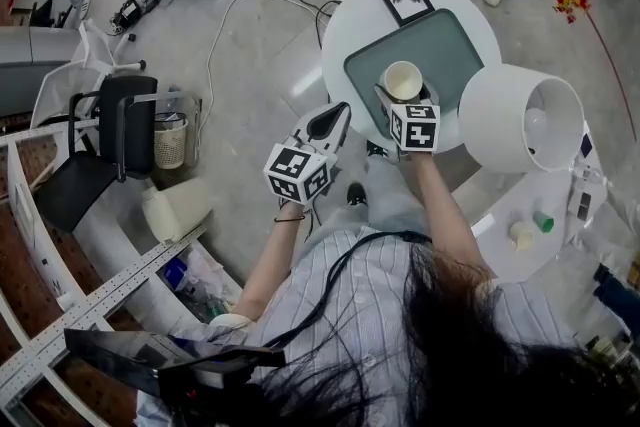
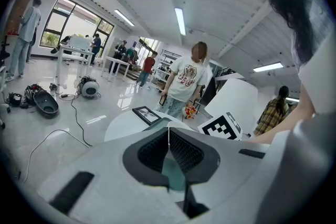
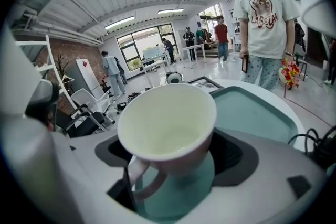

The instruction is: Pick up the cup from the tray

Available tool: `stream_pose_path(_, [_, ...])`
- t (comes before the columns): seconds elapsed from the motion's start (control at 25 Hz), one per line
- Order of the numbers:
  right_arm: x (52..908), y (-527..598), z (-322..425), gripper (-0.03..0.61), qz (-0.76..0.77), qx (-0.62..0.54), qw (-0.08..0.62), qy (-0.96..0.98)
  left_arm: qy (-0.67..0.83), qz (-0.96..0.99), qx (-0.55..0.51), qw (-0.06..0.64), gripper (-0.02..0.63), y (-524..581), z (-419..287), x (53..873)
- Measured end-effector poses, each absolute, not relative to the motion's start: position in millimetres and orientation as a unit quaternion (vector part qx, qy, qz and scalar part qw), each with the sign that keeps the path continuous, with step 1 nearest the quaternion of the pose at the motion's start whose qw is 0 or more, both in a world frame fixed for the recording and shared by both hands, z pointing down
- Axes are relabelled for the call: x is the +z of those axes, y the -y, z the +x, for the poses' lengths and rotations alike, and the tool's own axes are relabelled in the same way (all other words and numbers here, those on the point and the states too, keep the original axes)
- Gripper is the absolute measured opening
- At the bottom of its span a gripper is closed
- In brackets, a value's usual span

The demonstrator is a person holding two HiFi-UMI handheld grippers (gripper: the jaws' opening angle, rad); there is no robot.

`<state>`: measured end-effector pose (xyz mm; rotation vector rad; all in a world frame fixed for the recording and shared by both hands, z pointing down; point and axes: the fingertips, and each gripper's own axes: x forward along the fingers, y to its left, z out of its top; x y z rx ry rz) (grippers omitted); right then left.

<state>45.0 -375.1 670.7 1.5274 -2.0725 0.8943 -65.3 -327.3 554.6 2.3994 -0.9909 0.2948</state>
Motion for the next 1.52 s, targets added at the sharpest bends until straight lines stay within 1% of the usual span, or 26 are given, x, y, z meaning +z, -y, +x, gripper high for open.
stream_pose_path(0.4, [610,348,21,0.411,0.517,0.317,0.153,0.78,0.37,0.891,0.092,0.245,0.015,298,-75,537])
stream_pose_path(0.96, [555,270,-1,0.411,0.487,0.289,0.155,0.809,0.396,0.89,0.058,0.219,0.015,243,-99,503])
stream_pose_path(1.52, [523,171,-39,0.411,0.464,0.277,0.142,0.829,0.391,0.896,0.052,0.203,0.015,147,-119,496])
